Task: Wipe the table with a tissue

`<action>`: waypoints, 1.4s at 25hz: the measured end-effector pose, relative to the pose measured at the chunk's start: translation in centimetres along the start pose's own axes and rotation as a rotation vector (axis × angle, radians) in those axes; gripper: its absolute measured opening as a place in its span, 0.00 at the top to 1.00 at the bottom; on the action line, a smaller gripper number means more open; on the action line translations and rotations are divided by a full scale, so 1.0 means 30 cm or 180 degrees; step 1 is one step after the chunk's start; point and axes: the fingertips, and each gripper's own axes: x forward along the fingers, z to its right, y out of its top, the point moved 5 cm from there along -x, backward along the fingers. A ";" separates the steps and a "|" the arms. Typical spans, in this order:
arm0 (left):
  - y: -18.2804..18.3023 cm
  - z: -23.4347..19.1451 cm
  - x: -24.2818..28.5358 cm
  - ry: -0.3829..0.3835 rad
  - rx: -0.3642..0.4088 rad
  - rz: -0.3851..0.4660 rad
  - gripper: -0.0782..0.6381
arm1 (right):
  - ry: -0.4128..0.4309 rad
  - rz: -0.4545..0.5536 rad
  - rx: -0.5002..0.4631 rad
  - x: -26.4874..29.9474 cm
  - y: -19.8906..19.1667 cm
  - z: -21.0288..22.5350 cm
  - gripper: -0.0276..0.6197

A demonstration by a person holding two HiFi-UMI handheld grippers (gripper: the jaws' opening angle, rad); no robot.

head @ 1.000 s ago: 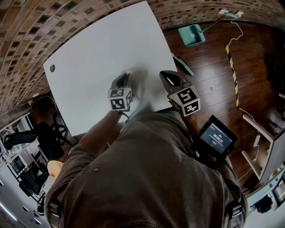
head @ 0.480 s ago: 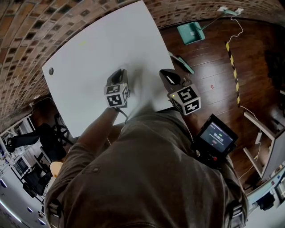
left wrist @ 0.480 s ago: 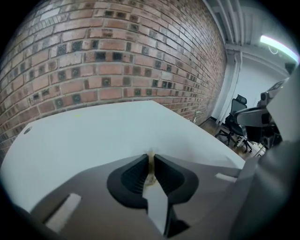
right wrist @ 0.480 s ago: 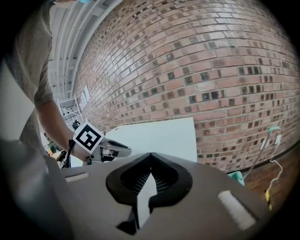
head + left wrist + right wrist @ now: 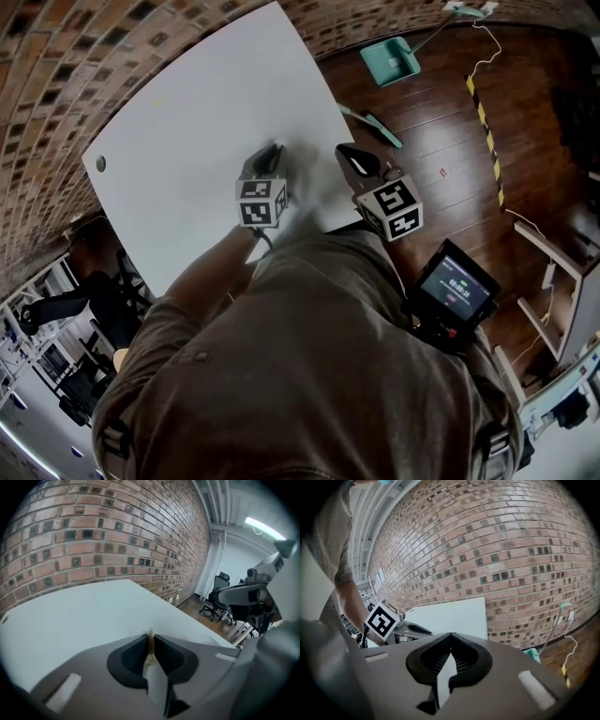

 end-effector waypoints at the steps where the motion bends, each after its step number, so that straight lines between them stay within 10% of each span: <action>1: -0.002 0.006 -0.001 -0.0022 -0.0001 -0.0004 0.83 | 0.0002 -0.0001 0.0009 0.001 0.003 -0.005 0.94; 22: -0.185 -0.359 -0.263 0.0943 -0.0738 0.0136 0.83 | 0.0419 -0.0085 -0.0325 0.081 0.013 -0.193 0.94; 35: -0.272 -0.185 -0.295 0.0390 -0.0460 0.0069 0.83 | 0.0407 -0.0134 -0.0335 0.066 -0.025 -0.318 0.94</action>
